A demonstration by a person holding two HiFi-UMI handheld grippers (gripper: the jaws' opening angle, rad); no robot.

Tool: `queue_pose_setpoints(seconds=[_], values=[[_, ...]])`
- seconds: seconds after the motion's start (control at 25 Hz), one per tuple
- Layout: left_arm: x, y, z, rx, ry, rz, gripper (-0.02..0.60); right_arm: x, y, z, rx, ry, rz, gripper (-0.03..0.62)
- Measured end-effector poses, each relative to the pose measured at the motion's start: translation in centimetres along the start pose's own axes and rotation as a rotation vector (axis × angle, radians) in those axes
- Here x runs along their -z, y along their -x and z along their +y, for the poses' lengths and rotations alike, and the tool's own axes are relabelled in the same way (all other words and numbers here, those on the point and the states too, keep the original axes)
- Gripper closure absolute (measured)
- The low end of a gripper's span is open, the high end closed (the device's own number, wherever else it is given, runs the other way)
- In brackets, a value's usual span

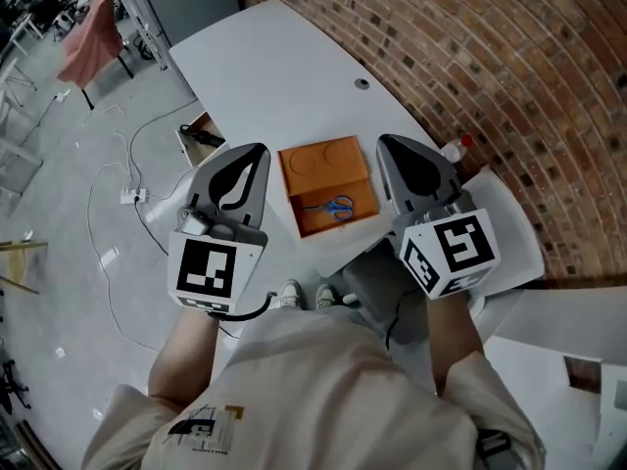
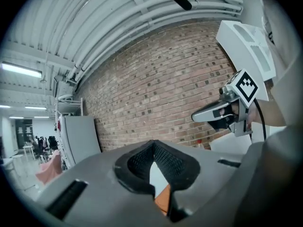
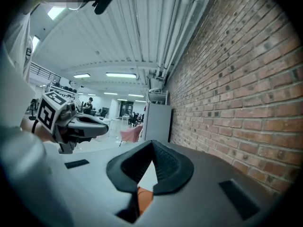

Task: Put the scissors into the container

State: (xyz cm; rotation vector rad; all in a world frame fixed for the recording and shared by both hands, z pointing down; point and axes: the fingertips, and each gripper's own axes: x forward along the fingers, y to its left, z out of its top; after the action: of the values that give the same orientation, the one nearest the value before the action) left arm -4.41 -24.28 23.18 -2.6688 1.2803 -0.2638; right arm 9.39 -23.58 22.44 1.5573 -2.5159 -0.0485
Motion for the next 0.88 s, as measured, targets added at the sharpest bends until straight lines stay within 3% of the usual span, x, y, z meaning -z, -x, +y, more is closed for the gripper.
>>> queue_pose_setpoints(seconds=[0.16, 0.4, 0.88], values=[[-2.5, 2.1, 0.1, -0.011, 0.006, -0.065, 0.573, -3.1, 2.9, 0.1, 0.054, 0.001, -0.083, 0.586], [-3.1, 4.2, -0.2, -0.02, -0.01, -0.103, 0.574, -4.9, 5.9, 1.5, 0.059, -0.005, -0.153, 0.586], [0.0, 5.5, -2.1, 0.007, -0.01, -0.045, 0.573, -1.1, 6.7, 4.6, 0.016, -0.021, -0.071, 0.586]])
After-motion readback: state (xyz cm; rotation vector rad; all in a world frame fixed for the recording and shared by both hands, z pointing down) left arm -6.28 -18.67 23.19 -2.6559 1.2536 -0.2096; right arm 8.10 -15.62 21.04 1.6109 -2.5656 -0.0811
